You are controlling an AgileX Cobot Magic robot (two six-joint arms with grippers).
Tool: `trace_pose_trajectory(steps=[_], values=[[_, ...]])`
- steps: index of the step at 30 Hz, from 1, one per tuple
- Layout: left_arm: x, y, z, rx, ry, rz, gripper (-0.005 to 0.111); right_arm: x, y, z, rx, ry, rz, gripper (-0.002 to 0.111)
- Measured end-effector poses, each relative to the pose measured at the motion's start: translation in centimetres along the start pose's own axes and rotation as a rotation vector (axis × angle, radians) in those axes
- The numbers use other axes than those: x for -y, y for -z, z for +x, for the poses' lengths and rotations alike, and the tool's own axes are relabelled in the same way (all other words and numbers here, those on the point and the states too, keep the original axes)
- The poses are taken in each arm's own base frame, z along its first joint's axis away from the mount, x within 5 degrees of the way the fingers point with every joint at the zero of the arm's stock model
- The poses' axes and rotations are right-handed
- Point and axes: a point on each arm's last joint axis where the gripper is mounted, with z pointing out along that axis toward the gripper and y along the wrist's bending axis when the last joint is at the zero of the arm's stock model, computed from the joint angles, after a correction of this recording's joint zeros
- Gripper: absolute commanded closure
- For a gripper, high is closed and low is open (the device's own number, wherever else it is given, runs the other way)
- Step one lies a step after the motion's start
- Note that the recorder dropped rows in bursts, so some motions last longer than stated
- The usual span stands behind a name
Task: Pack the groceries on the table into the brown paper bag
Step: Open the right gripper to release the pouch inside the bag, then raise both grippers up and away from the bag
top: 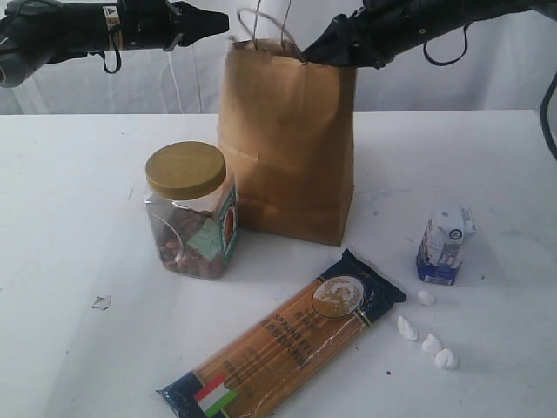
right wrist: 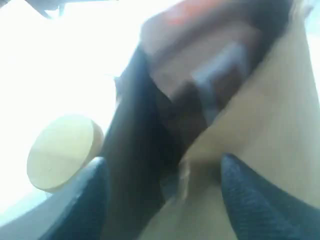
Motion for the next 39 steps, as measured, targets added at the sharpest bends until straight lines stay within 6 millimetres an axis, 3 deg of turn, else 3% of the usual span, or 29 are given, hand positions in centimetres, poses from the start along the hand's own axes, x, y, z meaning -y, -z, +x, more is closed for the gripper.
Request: trace_pose_trajectory(steps=[8, 16, 19, 24, 27, 33, 39], values=[[0.0, 0.0, 0.0, 0.0, 0.0, 0.0, 0.107, -1.8, 2.4, -1.1, -0.035, 0.07, 0.08, 0.048], [-0.8, 1.0, -0.2, 0.006, 0.002, -0.02, 0.107, -2.3, 5.2, -1.8, -0.096, 0.058, 0.325, 0.053], [-2.0, 2.9, -0.7, 0.02, 0.0, -0.059, 0.107, -3.2, 6.3, -2.7, -0.05, 0.078, 0.371, 0.053], [-4.2, 8.5, -2.9, 0.067, -0.025, -0.168, 0.107, -4.9, 8.2, -3.7, -0.015, 0.082, 0.413, 0.054], [-5.8, 11.8, -3.4, 0.09, -0.024, -0.234, 0.107, -5.6, 9.2, -3.6, -0.047, 0.055, 0.461, 0.064], [-8.0, 16.7, -3.3, 0.109, -0.004, -0.33, 0.107, -5.9, 11.2, -2.6, -0.154, -0.105, 0.623, 0.108], [-9.4, 20.4, -3.6, 0.144, -0.002, -0.435, 0.107, -5.3, 11.8, -2.1, -0.169, -0.216, 0.73, 0.108]])
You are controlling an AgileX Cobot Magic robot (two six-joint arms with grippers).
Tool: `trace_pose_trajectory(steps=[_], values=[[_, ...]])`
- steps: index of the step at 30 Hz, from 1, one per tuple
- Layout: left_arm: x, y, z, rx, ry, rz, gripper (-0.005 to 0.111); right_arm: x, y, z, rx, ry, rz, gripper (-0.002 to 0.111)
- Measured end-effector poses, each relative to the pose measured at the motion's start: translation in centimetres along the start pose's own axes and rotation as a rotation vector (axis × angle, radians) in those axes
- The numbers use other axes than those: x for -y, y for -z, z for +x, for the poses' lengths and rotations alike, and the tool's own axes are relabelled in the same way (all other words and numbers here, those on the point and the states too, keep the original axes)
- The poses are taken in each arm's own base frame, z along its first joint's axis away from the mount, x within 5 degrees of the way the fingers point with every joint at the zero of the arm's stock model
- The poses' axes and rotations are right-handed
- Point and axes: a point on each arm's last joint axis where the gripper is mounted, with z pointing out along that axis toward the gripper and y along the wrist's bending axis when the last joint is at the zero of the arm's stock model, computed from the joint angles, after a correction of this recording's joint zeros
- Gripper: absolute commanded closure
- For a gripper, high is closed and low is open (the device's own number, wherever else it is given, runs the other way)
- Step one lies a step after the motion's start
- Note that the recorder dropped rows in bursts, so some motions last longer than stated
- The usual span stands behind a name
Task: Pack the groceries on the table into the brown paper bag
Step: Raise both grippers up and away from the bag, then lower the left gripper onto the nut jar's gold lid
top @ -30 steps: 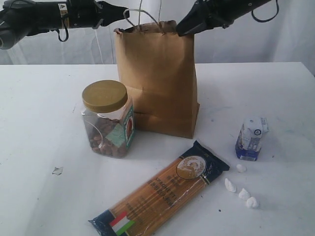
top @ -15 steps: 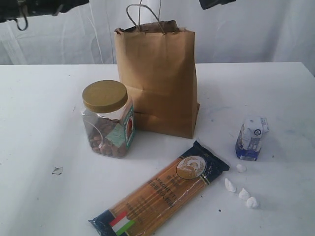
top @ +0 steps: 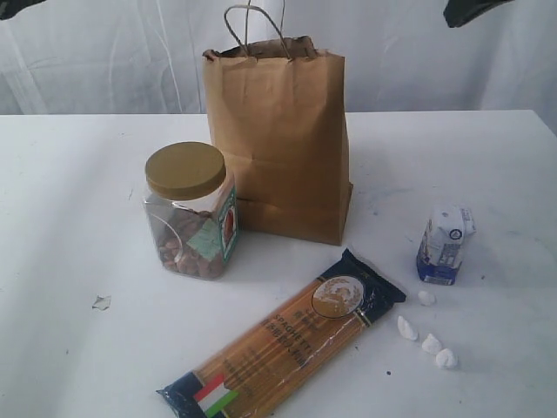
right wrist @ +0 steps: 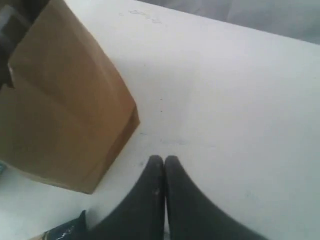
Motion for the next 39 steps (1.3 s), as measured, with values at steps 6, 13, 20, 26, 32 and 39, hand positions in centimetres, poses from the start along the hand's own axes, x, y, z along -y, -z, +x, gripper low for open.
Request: trace_pose_trajectory(steps=[6, 13, 20, 26, 32, 39], values=[[-5.2, 3.5, -1.7, 0.154, 0.002, -0.396, 0.107, 1.7, 0.6, 0.3, -0.027, -0.043, 0.198, 0.108], [-10.0, 9.1, -3.4, 0.385, 0.01, -0.957, 0.107, 1.7, 2.6, 0.4, 0.009, -0.063, 0.237, 0.108], [-9.3, 9.5, -4.3, 0.266, -0.198, -0.879, 0.107, 1.4, 3.2, 0.4, 0.023, -0.056, 0.212, 0.108], [-8.5, 10.3, -6.0, 0.379, -0.122, -0.981, 0.107, 1.2, 3.2, 0.3, 0.019, 0.006, 0.192, 0.108], [-11.1, 15.6, -5.8, 0.259, -0.345, -1.425, 0.107, 1.2, 3.2, 0.3, 0.017, 0.029, 0.193, 0.108], [-16.0, 24.7, 5.3, -0.595, -0.027, -1.678, 0.107, 1.2, 3.2, 0.3, 0.013, 0.075, 0.193, 0.108]])
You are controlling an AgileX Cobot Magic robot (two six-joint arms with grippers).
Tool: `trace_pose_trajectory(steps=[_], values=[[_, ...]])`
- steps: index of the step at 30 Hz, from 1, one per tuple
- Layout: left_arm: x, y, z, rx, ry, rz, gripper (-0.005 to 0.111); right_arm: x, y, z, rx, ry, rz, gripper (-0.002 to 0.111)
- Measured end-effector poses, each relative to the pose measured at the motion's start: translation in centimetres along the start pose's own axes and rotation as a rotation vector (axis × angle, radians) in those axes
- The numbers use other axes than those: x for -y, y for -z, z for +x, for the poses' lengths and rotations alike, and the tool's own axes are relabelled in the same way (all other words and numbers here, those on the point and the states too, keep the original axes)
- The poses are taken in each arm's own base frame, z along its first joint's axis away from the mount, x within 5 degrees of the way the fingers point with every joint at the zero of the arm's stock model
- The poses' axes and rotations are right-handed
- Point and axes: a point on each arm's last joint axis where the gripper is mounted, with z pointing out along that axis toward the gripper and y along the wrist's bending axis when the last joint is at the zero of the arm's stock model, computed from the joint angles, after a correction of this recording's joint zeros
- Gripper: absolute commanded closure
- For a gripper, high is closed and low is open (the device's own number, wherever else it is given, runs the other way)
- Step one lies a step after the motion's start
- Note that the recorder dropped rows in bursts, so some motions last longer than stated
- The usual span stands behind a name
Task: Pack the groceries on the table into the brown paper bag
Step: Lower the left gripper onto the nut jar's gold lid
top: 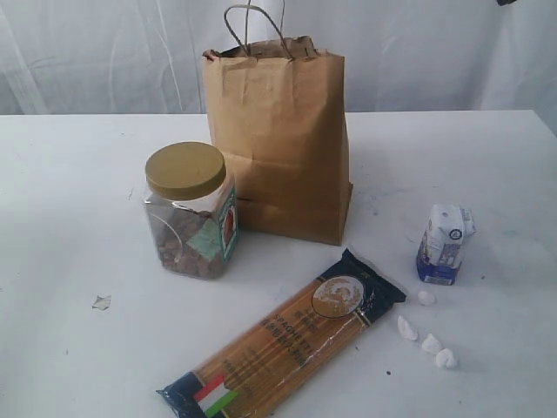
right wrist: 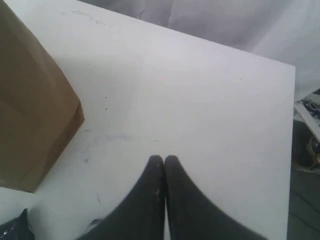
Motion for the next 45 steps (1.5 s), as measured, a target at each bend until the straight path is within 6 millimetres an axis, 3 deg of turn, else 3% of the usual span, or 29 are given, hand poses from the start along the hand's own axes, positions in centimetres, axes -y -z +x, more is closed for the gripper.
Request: trace_pose_trajectory(steps=[2, 5, 8, 10, 13, 17, 21, 24, 25, 26, 29, 31, 32, 34, 36, 38, 39, 41, 45], values=[[-0.1, -1.9, 4.7, -0.308, 0.042, 0.121, 0.107, 0.0, 0.0, 0.0, 0.0, 0.011, 0.0, 0.108], [1.3, -1.8, 8.9, -0.643, 0.116, 0.346, 0.107, 0.0, 0.0, 0.0, 0.0, 0.016, 0.0, 0.108], [3.3, 1.1, 9.0, -0.801, 0.129, 0.614, 0.107, 0.0, 0.0, 0.0, -0.001, 0.018, 0.0, 0.108], [5.4, 3.4, 8.1, -0.803, 0.147, 0.787, 0.107, 0.0, 0.0, 0.0, 0.0, 0.017, -0.002, 0.108], [7.2, 7.7, 5.2, -0.724, 0.128, 0.926, 0.107, 0.0, 0.0, 0.0, 0.0, 0.019, -0.004, 0.108], [8.5, 16.1, -0.1, -0.51, 0.119, 1.075, 0.107, -0.1, 0.0, 0.0, 0.001, 0.034, -0.006, 0.108], [10.7, 23.6, -2.6, -0.375, -0.001, 1.324, 0.107, -0.1, 0.0, 0.0, 0.002, 0.036, -0.009, 0.108], [13.8, 28.9, -2.7, -0.271, -0.2, 1.408, 0.107, -0.2, 0.0, 0.0, 0.006, 0.033, -0.026, 0.108], [14.5, 29.9, -2.4, -0.25, -0.264, 1.399, 0.107, -0.3, 0.0, -0.1, 0.007, 0.031, -0.031, 0.108], [15.9, 32.7, -1.9, -0.196, -0.4, 1.383, 0.107, -0.3, 0.0, -0.1, 0.009, 0.029, -0.036, 0.108], [18.3, 38.1, -0.5, -0.089, -0.66, 1.303, 0.107, -0.5, 0.0, -0.1, 0.014, 0.018, -0.059, 0.108], [19.2, 41.2, 0.3, -0.037, -0.753, 1.286, 0.107, -0.8, 0.0, -0.2, 0.021, 0.0, -0.086, 0.108], [20.0, 43.9, 1.2, 0.002, -0.818, 1.297, 0.107, -1.0, 0.1, -0.3, 0.028, -0.012, -0.112, 0.108], [20.5, 46.3, 2.1, 0.034, -0.871, 1.317, 0.106, -1.3, 0.1, -0.3, 0.035, -0.023, -0.142, 0.108], [20.9, 47.1, 2.5, 0.042, -0.889, 1.333, 0.094, -1.4, 0.1, -0.4, 0.038, -0.027, -0.152, 0.108], [21.0, 47.3, 2.7, 0.025, -0.881, 1.37, 0.068, -1.4, 0.1, -0.4, 0.038, -0.027, -0.154, 0.108], [21.1, 47.4, 2.9, 0.015, -0.876, 1.387, 0.039, -1.4, 0.1, -0.4, 0.038, -0.028, -0.155, 0.108], [21.6, 47.6, 3.6, -0.03, -0.864, 1.445, 0.001, -1.4, 0.1, -0.4, 0.038, -0.028, -0.155, 0.108], [22.6, 46.2, 5.6, -0.173, -0.844, 1.424, 0.002, -1.4, 0.1, -0.4, 0.039, -0.029, -0.159, 0.108]])
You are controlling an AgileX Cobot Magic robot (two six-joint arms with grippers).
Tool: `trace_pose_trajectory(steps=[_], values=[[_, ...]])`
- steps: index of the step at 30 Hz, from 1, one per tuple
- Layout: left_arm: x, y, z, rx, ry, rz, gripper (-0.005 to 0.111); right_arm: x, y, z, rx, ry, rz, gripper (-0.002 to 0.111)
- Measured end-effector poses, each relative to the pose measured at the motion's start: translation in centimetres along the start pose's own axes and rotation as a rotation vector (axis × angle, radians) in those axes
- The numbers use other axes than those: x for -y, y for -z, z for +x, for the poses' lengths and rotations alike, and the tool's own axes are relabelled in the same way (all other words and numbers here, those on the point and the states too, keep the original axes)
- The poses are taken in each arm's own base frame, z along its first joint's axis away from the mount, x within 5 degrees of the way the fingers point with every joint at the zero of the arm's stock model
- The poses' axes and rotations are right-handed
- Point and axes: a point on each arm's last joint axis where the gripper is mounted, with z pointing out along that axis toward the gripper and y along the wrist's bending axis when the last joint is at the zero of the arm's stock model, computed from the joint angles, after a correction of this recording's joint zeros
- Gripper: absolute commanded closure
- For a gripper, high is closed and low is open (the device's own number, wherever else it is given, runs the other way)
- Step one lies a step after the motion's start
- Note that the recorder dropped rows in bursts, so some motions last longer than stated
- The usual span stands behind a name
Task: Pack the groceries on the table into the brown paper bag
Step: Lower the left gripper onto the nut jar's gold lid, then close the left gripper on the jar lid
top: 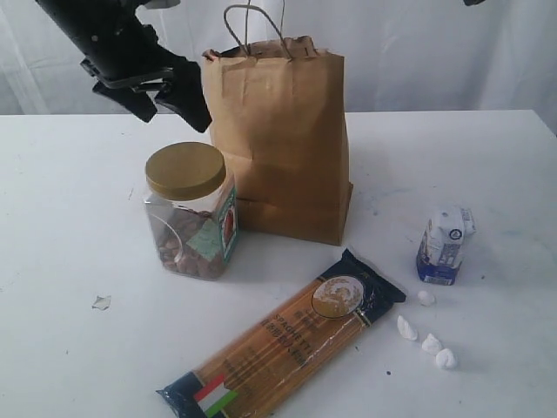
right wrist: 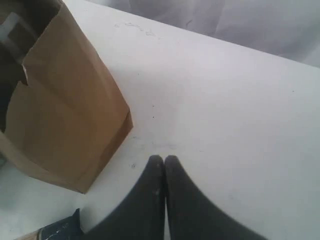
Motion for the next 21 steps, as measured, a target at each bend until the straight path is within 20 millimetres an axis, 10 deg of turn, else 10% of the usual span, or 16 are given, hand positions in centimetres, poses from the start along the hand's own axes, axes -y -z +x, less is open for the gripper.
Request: trace_pose_trajectory(steps=[21], values=[[2.3, -3.5, 1.9, -0.179, -0.093, -0.07, 0.002, -0.7, 0.0, -0.2, 0.02, -0.035, -0.076, 0.108]])
